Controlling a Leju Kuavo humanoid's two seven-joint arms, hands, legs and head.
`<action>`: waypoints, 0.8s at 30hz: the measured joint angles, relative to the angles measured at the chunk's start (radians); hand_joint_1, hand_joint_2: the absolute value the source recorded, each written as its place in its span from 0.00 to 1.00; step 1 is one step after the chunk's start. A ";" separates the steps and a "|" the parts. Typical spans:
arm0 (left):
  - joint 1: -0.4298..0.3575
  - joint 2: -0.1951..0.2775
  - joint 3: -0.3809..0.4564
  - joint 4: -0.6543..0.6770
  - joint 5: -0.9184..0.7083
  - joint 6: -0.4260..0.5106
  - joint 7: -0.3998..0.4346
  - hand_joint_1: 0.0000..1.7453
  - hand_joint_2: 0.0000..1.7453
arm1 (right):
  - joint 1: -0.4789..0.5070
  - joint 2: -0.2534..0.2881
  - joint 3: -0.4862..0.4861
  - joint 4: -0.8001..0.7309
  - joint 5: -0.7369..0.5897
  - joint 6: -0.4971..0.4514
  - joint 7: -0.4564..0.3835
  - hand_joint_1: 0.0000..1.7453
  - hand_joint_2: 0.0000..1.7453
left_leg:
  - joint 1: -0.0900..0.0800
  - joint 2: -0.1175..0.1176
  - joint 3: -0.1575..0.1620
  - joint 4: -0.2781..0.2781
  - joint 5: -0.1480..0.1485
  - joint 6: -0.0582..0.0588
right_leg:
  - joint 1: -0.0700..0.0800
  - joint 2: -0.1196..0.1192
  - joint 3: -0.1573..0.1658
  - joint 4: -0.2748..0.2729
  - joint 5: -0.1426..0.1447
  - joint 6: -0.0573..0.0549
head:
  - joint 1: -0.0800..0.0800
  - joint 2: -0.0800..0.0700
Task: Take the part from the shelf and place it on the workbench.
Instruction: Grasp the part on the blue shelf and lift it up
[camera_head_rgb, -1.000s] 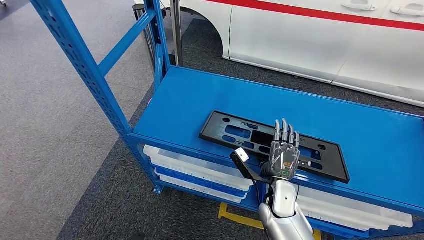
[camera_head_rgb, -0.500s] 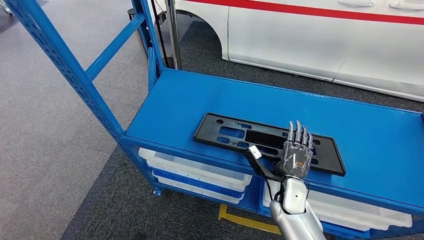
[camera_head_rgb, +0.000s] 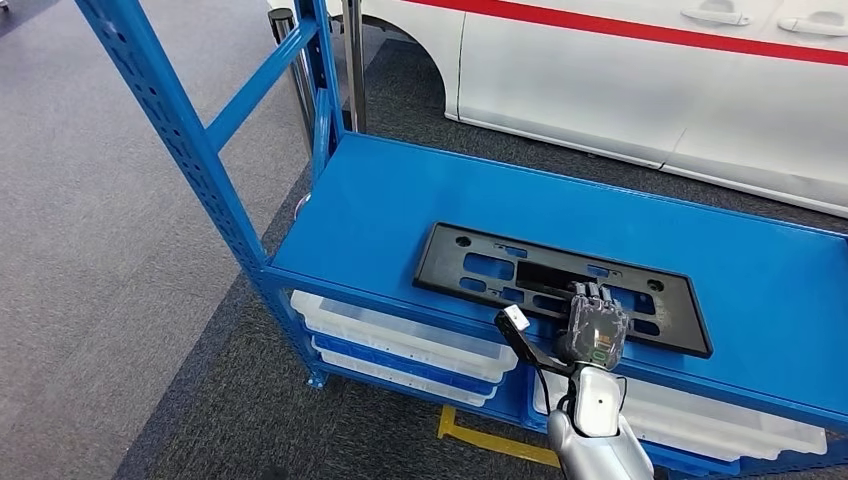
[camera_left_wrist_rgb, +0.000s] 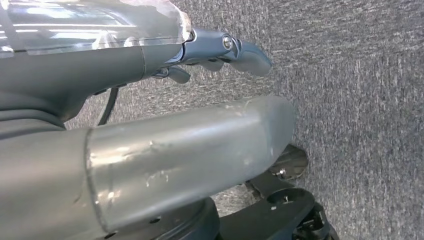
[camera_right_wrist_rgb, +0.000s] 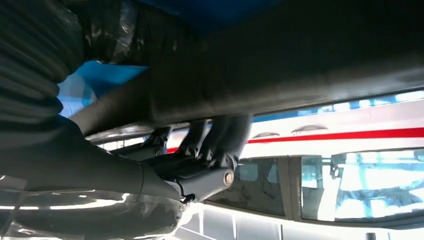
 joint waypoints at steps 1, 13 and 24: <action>0.000 0.000 0.000 0.000 0.000 0.000 0.000 0.00 0.00 | 0.000 0.000 0.000 0.001 0.000 0.000 -0.002 1.00 1.00 | -0.001 -0.001 0.002 0.000 -0.001 0.000 | 0.003 0.000 0.032 -0.067 0.039 -0.007 | 0.000 0.000; 0.001 -0.004 -0.003 0.000 0.000 0.000 0.000 0.00 0.00 | -0.001 -0.001 0.000 0.005 -0.003 -0.001 -0.008 1.00 1.00 | 0.006 0.000 -0.108 0.254 -0.137 -0.051 | 0.005 -0.012 0.128 -0.273 0.111 -0.051 | -0.001 0.000; 0.002 0.000 -0.006 0.000 0.000 0.000 0.001 0.00 0.00 | -0.001 -0.002 -0.007 0.006 -0.009 -0.001 -0.006 1.00 1.00 | 0.014 0.001 0.013 0.002 -0.012 -0.018 | 0.001 0.001 0.104 -0.216 0.074 -0.005 | 0.000 0.000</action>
